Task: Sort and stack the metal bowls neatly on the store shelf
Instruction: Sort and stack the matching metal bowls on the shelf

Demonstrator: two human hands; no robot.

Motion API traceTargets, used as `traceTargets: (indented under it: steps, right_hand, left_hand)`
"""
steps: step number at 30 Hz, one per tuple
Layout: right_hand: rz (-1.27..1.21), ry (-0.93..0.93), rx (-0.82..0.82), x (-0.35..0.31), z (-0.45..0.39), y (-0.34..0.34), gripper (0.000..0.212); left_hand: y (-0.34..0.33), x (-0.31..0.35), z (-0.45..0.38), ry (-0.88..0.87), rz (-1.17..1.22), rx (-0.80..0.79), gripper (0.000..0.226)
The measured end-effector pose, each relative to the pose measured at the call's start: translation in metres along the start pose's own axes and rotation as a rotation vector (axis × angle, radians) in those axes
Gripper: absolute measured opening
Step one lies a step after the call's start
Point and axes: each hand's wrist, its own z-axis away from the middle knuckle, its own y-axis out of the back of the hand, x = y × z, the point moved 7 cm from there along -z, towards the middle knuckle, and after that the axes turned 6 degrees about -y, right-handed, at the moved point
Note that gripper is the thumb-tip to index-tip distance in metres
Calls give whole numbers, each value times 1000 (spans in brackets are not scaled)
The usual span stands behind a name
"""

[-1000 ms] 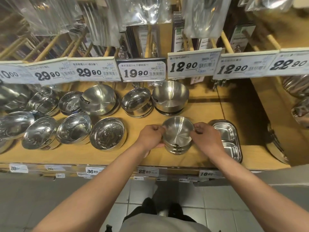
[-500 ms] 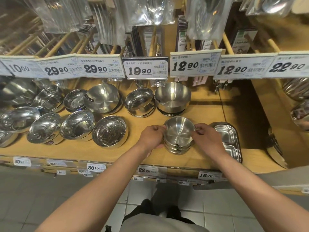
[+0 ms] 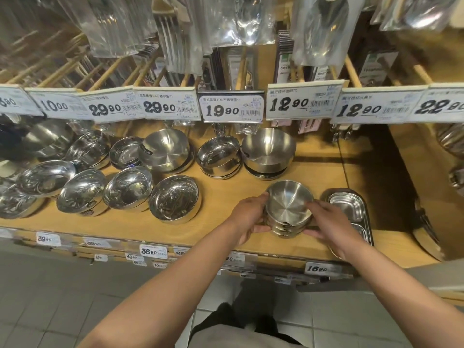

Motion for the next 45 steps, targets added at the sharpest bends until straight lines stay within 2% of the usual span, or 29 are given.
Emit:
traceTargets:
  steps: [5, 7, 11, 14, 16, 21, 26, 29, 32, 36, 41, 45]
  right_hand:
    - [53, 16, 45, -7, 14, 18, 30]
    - [179, 131, 151, -22, 24, 28, 27]
    - [374, 408, 340, -63, 51, 28, 41]
    - [422, 588, 308, -92, 71, -4, 37]
    - [405, 632, 233, -101, 78, -34, 34]
    - [318, 521, 57, -96, 63, -120, 27]
    - [525, 290, -135, -66, 26, -208, 47]
    - [541, 213, -123, -50, 9, -247, 57]
    - [543, 189, -77, -40, 1, -275, 48]
    - [444, 120, -12, -32, -5, -283, 44]
    - [395, 23, 94, -23, -4, -246, 48]
    - [321, -23, 102, -14, 4, -209, 51]
  left_hand:
    - [-11, -5, 1, 23, -18, -29, 43]
    - [-2, -4, 4, 11, -38, -19, 41]
    - [53, 3, 23, -39, -28, 85, 25]
    - [116, 4, 46, -59, -20, 199, 20]
    - [158, 3, 62, -67, -11, 280, 20]
    - [234, 4, 80, -69, -22, 430, 14]
    - [265, -1, 73, -79, -5, 381, 12]
    - [283, -4, 61, -86, -27, 357, 16]
    - [297, -4, 48, -82, -64, 307, 13]
    - [297, -8, 30, -55, -184, 183, 20]
    - [277, -14, 10, -20, -231, 90, 21]
    - [251, -11, -5, -11, -231, 33, 43]
